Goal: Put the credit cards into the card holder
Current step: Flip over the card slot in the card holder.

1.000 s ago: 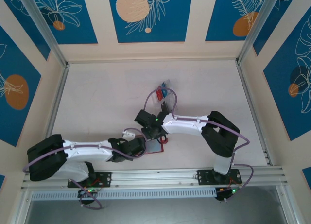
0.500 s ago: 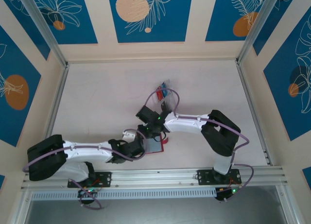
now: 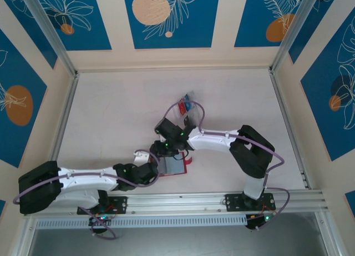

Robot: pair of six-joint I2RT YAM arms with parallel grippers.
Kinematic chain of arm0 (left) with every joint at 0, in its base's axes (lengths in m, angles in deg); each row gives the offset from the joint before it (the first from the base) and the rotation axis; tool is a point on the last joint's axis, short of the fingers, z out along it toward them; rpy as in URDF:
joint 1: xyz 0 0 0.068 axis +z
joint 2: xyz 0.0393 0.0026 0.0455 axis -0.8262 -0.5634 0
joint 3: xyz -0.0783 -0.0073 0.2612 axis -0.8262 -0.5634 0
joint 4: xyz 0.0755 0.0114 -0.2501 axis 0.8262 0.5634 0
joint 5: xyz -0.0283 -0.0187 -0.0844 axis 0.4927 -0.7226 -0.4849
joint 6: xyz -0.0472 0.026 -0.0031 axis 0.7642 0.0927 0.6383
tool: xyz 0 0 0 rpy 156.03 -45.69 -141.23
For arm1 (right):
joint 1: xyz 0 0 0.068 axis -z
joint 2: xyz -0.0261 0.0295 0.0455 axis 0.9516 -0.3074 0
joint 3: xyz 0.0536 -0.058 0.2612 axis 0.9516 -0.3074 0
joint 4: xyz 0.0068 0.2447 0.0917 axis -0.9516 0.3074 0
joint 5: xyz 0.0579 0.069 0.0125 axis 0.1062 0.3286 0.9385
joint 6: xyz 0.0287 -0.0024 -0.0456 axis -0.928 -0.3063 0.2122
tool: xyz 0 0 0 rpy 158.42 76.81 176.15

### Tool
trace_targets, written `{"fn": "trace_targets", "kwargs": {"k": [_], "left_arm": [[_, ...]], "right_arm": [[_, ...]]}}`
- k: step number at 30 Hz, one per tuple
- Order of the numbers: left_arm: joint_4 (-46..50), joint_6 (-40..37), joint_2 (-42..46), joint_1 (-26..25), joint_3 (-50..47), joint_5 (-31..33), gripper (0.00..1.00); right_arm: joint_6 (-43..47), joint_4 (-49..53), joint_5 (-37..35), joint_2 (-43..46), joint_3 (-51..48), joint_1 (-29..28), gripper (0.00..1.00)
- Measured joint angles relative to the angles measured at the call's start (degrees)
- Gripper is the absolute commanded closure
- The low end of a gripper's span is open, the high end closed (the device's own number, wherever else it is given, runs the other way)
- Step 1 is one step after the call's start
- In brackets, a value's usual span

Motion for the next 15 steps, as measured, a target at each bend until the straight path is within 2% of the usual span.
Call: {"fn": "trace_targets", "kwargs": {"k": [4,9,15], "left_arm": [[-1.3,1.2,3.5,0.0,-2.0,-0.4,0.54],[-1.9,3.0,13.3,0.0,-5.6,-3.4,0.51],[7.7,4.8,30.6,0.0,-7.0,-4.8,0.48]], "right_arm": [[0.2,0.3,1.0,-1.4,1.9,0.0,0.55],[0.7,-0.1,2.7,-4.1,4.8,-0.7,0.54],[1.9,-0.1,3.6,-6.8,8.2,-1.9,0.54]]}}
